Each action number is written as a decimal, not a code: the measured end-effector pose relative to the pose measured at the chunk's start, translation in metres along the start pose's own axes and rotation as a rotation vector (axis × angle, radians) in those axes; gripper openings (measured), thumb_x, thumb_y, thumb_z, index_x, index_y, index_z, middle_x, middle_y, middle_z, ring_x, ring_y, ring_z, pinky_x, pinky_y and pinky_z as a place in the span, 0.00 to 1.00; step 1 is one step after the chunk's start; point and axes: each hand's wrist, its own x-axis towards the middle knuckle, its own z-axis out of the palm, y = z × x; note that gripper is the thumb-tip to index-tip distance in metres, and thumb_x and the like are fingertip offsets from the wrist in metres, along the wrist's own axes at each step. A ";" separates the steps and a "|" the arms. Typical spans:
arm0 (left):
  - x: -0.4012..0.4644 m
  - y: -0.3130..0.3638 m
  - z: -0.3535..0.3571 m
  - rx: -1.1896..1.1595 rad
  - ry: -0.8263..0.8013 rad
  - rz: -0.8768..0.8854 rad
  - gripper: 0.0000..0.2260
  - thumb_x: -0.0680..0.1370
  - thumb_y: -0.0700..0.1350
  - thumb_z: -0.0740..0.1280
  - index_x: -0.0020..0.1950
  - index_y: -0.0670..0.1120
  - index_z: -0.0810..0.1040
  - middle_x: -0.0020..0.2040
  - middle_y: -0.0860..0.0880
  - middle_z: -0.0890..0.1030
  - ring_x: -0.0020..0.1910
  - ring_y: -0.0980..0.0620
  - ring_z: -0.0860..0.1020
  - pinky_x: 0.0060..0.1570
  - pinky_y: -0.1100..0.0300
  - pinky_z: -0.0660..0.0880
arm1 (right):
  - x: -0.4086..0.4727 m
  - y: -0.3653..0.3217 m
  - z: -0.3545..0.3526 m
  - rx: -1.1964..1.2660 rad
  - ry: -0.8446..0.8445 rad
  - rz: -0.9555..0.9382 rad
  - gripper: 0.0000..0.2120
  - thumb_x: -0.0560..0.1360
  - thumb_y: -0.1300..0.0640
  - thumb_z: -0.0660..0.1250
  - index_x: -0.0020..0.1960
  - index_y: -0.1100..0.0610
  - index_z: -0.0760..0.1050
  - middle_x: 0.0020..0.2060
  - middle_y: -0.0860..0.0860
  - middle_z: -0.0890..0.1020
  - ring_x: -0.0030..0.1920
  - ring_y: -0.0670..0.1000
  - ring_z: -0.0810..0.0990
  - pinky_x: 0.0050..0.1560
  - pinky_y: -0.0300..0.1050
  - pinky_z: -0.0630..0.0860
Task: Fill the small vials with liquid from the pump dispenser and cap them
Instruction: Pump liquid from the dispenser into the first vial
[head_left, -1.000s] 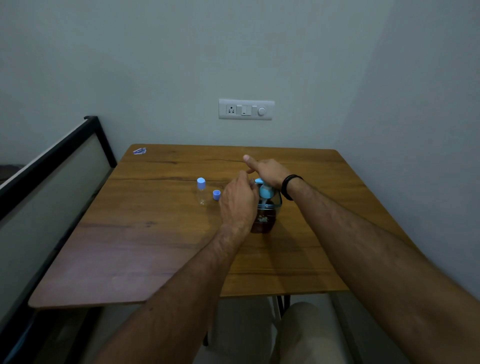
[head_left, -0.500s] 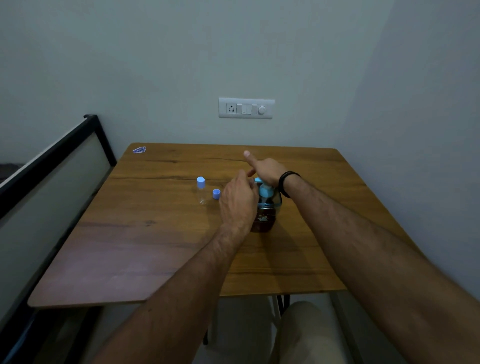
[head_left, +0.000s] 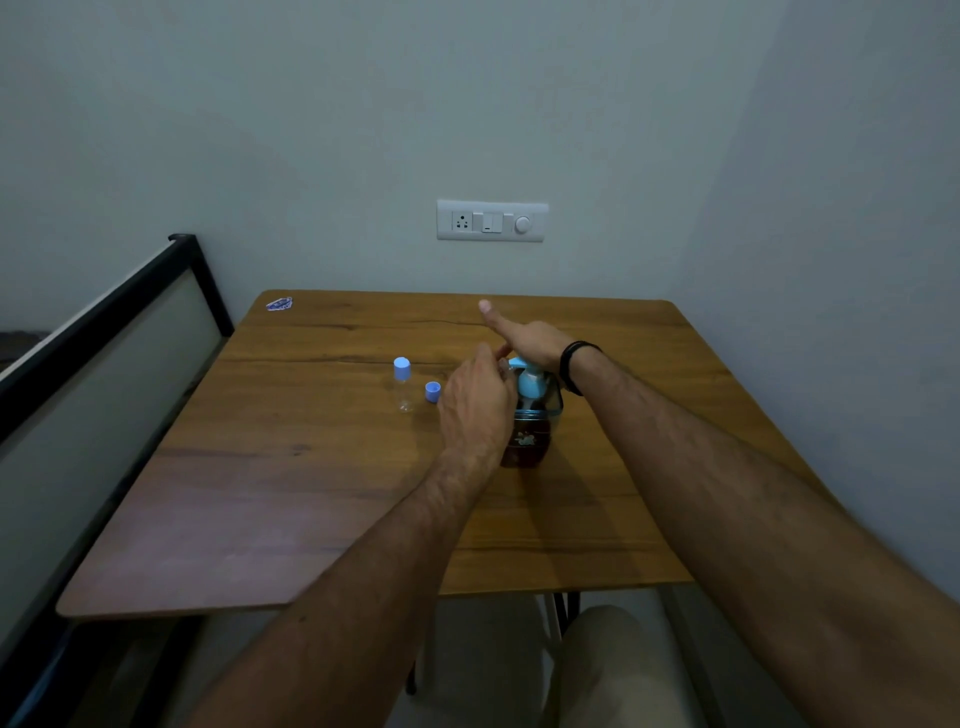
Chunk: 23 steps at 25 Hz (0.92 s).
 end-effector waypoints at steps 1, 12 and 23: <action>0.000 0.000 0.000 -0.004 0.000 0.006 0.04 0.84 0.47 0.61 0.51 0.47 0.70 0.44 0.52 0.75 0.44 0.53 0.74 0.42 0.59 0.69 | -0.001 0.000 -0.002 0.021 -0.030 0.020 0.44 0.73 0.21 0.51 0.63 0.56 0.81 0.55 0.52 0.76 0.53 0.54 0.75 0.54 0.52 0.70; -0.001 0.001 0.000 0.001 0.003 -0.002 0.06 0.85 0.47 0.60 0.49 0.49 0.68 0.43 0.52 0.75 0.43 0.53 0.74 0.40 0.58 0.68 | 0.002 0.002 -0.003 0.061 -0.043 0.037 0.46 0.70 0.19 0.52 0.63 0.56 0.81 0.52 0.51 0.76 0.54 0.55 0.77 0.54 0.54 0.72; -0.003 0.001 -0.001 -0.001 0.002 0.003 0.05 0.85 0.47 0.61 0.50 0.49 0.68 0.42 0.53 0.73 0.41 0.55 0.72 0.36 0.63 0.64 | 0.006 0.003 -0.001 0.034 -0.050 0.033 0.45 0.71 0.20 0.54 0.67 0.55 0.79 0.59 0.54 0.77 0.57 0.56 0.77 0.55 0.55 0.72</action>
